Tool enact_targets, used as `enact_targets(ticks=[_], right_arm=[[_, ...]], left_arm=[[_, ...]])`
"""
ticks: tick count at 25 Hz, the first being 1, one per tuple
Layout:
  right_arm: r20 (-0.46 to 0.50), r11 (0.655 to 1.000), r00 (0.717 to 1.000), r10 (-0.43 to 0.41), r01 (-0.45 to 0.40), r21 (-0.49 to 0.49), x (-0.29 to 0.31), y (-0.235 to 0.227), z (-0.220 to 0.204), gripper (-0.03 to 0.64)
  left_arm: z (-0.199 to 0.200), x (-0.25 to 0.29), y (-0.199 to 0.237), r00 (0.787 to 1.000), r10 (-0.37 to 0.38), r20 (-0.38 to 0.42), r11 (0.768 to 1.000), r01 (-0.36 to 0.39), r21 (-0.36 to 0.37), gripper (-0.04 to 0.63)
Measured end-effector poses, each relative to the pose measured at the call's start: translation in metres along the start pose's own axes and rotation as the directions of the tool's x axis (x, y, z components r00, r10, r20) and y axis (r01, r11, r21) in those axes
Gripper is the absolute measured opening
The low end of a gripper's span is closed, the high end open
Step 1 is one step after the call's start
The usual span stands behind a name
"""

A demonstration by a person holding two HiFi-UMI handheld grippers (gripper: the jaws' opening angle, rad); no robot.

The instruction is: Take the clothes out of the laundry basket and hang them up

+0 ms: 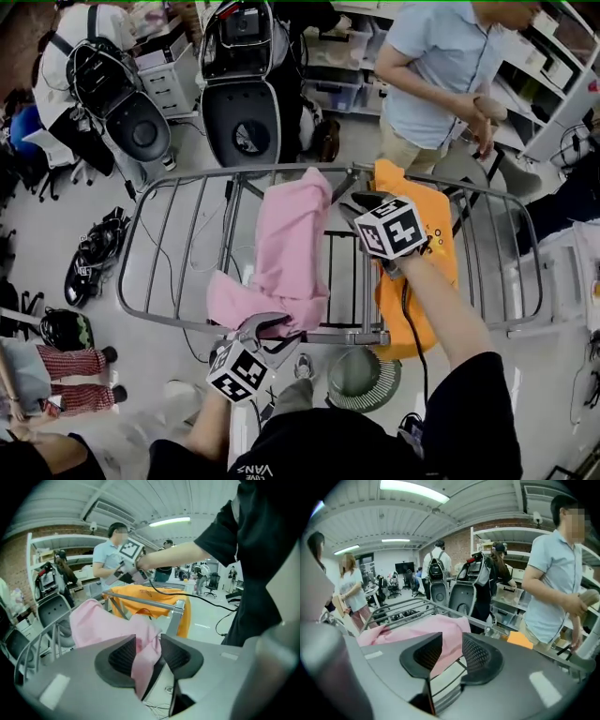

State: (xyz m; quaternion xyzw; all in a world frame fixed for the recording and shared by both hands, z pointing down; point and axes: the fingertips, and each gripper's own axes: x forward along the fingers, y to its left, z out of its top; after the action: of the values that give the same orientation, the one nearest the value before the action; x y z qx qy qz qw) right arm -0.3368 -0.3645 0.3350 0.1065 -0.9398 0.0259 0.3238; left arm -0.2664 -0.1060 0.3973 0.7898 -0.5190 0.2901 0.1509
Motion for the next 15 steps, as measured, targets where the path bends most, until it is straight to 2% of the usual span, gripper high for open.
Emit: enact_targets(ticks=[3,7,12,15], right_arm=[[0.065,0.998,0.996,0.056,-0.055,-0.007,-0.042,0.029,-0.006,0.123],[0.153,0.995,0.983,0.1,-0.101,0.002,-0.093,0.089,-0.018,0.123],[0.234,0.99,0.966,0.114,-0.13,0.053,-0.148,0.122,-0.045,0.123],[0.267,0.991,0.959,0.095,-0.117,0.066,-0.18,0.14,-0.066,0.123]], left_arm=[[0.001,-0.013,0.0,0.99,0.132,0.043,0.991,-0.131,-0.036,0.153],[-0.012,-0.051,-0.001,0.958,0.273,0.089,0.961,-0.268,-0.061,0.162],[0.0,-0.074,-0.016,0.921,0.369,0.126,0.929,-0.363,-0.07,0.169],[0.009,-0.087,-0.033,0.898,0.411,0.156,0.912,-0.403,-0.077,0.169]])
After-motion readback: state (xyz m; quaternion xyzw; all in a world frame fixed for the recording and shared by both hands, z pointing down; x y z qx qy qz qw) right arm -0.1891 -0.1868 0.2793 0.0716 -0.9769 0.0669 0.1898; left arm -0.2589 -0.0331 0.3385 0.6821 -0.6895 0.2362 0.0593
